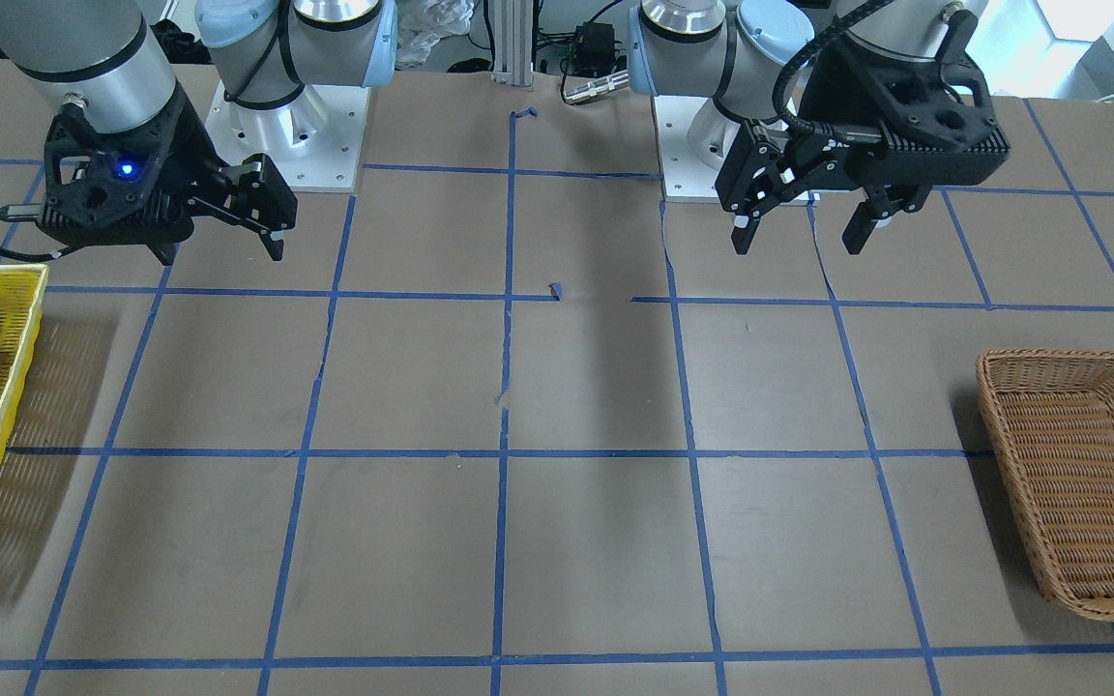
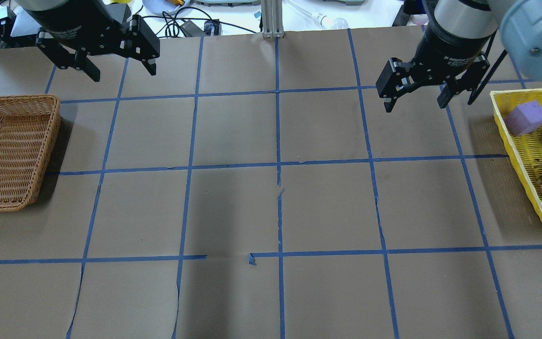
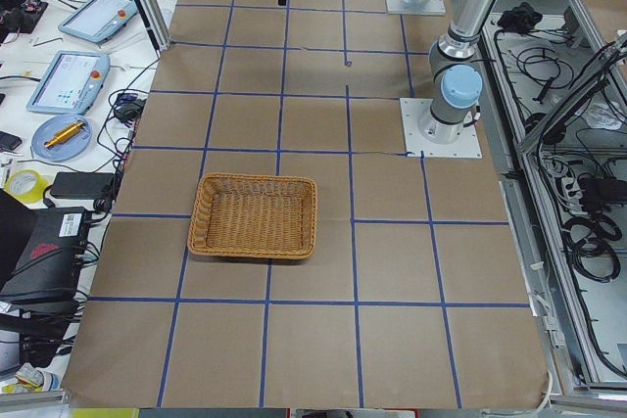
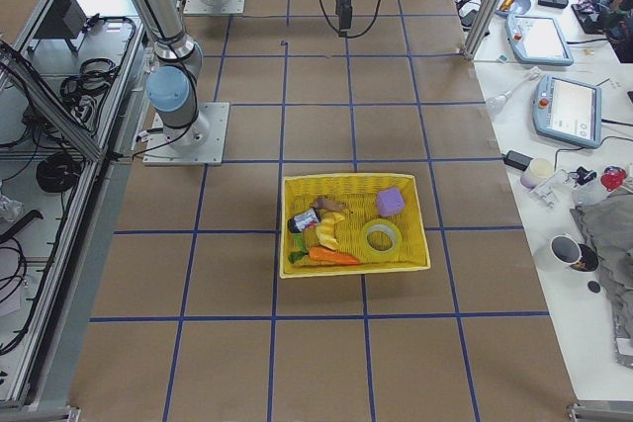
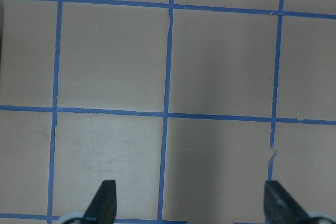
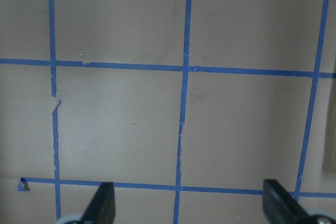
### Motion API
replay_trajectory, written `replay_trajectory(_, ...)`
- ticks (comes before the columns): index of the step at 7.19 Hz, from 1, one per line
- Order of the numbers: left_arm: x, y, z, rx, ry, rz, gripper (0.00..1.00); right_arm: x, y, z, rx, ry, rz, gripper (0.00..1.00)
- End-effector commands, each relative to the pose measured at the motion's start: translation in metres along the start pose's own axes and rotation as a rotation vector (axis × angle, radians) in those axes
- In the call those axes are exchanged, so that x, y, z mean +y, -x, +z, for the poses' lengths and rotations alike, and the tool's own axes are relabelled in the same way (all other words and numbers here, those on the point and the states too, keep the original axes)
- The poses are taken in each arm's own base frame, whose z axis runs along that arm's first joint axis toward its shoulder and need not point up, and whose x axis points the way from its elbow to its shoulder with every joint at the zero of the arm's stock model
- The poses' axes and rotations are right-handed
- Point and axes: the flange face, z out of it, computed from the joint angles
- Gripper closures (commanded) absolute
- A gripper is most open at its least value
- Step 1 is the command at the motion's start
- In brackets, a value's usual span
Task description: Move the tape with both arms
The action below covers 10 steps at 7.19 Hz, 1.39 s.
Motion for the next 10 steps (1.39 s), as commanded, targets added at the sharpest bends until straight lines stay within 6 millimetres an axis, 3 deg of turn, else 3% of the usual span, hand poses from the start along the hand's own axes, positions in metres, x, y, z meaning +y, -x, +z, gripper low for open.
replay_trajectory(1, 0.0004, 0.0003, -0.0009, -0.001, -0.002, 0.000, 0.00, -0.0015, -0.0009, -0.0051, 0.015, -0.016, 0.009, 0.00)
replay_trajectory(10, 0.0014, -0.0011, 0.0013, -0.001, 0.003, 0.003, 0.00, 0.0019, -0.0006, -0.0043, 0.013, -0.015, 0.011, 0.00)
